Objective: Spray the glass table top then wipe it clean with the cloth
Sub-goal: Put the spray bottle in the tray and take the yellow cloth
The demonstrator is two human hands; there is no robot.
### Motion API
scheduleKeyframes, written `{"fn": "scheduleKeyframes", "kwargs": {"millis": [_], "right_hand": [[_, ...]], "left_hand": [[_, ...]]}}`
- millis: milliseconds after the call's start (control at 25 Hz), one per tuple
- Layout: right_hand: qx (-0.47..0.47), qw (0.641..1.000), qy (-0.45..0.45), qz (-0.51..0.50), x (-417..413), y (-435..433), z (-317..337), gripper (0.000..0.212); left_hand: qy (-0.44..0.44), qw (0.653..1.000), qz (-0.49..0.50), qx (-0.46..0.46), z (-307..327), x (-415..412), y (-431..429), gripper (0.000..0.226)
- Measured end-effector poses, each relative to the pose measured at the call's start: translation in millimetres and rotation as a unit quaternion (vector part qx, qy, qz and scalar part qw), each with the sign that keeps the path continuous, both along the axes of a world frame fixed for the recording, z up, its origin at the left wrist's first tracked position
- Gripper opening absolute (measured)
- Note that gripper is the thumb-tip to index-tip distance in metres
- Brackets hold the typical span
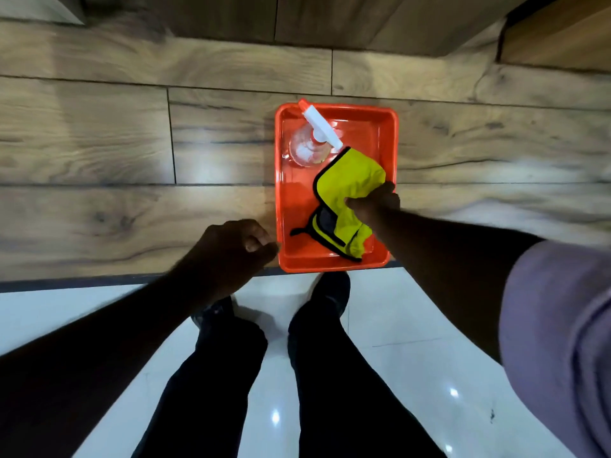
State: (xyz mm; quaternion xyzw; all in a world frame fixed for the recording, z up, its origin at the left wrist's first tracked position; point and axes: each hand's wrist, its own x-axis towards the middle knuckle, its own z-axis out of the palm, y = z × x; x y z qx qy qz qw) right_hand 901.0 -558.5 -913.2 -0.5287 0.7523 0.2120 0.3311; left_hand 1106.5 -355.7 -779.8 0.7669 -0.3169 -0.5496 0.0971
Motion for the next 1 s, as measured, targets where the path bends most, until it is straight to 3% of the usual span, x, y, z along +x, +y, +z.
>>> {"fn": "scheduleKeyframes", "kwargs": {"millis": [80, 200, 280, 360, 480, 600, 720, 800, 880, 1000], "right_hand": [[-0.003, 0.999, -0.016, -0.030, 2.4, 5.4, -23.6, 0.107], [-0.019, 0.998, -0.024, -0.047, 3.3, 6.6, -36.9, 0.059], [-0.024, 0.999, -0.024, -0.031, 4.6, 14.4, -16.7, 0.039], [-0.020, 0.998, -0.050, -0.034, 6.2, 29.4, 18.5, 0.035], [-0.013, 0.982, -0.142, -0.122, 11.8, 62.1, 89.6, 0.009], [0.024, 0.957, -0.242, -0.155, 28.8, 96.7, 181.3, 0.031], [0.059, 0.933, -0.324, -0.142, 52.3, 123.2, 272.3, 0.029], [0.073, 0.922, -0.369, -0.094, 69.0, 136.0, 327.3, 0.022], [0.076, 0.907, -0.413, -0.038, 82.5, 146.3, 388.6, 0.017], [0.047, 0.897, -0.439, 0.028, 79.8, 155.6, 469.5, 0.006]], "left_hand": [[0.012, 1.000, -0.008, 0.008, -15.8, -5.2, 16.1, 0.018], [0.018, 1.000, 0.001, 0.016, -24.6, -6.0, 34.1, 0.022], [0.020, 0.999, 0.005, 0.032, -18.5, -2.2, 45.5, 0.024], [0.023, 0.999, 0.015, 0.040, -2.0, 3.8, 53.1, 0.022], [0.023, 0.997, 0.061, 0.039, 32.0, 12.0, 57.1, 0.016], [0.045, 0.989, 0.138, 0.018, 74.6, 12.8, 62.8, 0.030], [0.045, 0.984, 0.166, -0.033, 125.1, 12.7, 69.1, 0.065], [-0.028, 0.985, 0.131, -0.106, 160.5, 15.9, 73.6, 0.089], [-0.082, 0.980, 0.114, -0.140, 204.1, 26.0, 80.6, 0.080], [-0.077, 0.972, 0.169, -0.147, 280.5, 50.6, 101.3, 0.031]]}}
